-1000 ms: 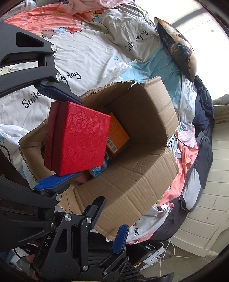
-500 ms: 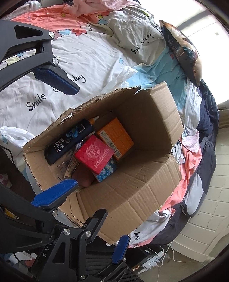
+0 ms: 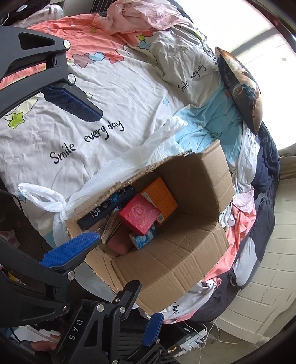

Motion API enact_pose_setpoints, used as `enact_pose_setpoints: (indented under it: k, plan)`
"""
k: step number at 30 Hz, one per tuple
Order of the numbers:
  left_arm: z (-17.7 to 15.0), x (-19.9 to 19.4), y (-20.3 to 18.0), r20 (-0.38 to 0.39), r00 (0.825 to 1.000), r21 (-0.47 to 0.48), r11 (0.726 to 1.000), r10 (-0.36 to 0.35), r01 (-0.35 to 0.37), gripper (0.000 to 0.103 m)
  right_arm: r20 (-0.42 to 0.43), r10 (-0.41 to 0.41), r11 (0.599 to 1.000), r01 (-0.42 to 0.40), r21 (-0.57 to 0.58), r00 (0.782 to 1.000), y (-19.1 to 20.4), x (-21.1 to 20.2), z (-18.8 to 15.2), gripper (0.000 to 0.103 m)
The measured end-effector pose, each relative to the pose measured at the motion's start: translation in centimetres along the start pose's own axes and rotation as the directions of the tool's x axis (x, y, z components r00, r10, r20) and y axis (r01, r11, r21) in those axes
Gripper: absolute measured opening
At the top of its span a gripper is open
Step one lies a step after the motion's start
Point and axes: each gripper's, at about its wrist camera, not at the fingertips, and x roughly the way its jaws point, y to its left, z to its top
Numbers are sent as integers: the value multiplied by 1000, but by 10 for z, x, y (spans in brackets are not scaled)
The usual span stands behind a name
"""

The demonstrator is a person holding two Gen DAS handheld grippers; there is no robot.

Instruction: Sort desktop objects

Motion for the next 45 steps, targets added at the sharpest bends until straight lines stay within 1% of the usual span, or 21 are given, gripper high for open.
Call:
enact_pose_setpoints:
  k: [4,7,10,19,21,25,35,43,45]
  plan:
    - [-20,-18,25,5,1000,-35,999,-3,4,100,8,22,999,-21,-25,1000,25,-15,-1,73]
    - [-36,-28,44,1,1000,-60,998,14,-14,100,27,36,999,-35,-37,999,49,-27,-3,73]
    - [-55,-36,66,-15,1000,-99,995,12,-13,100,26,67,996,-65,-59,997,78,-33,-7,73]
    - [-106,-59,141,-39,998,-247,967,53,-61,100,15,112,984,-108,-144,994,165,-51,-18,73]
    - [-117,-67,156,-45,996,-255,964,72,-81,100,18,118,979,-114,-170,993,184,-55,-21,73]
    - [-140,-85,182,-39,990,-243,960,134,-140,100,21,138,965,-130,-226,990,223,-67,-28,73]
    - [-204,-116,256,-45,989,-367,919,140,-147,100,31,206,936,-188,-299,978,308,-94,-40,73]
    - [-241,-127,305,-27,988,-474,868,154,-148,100,35,238,919,-214,-331,971,356,-103,-52,73]
    - [-247,-127,313,-25,986,-483,861,167,-158,100,38,243,917,-217,-335,969,364,-103,-55,73]
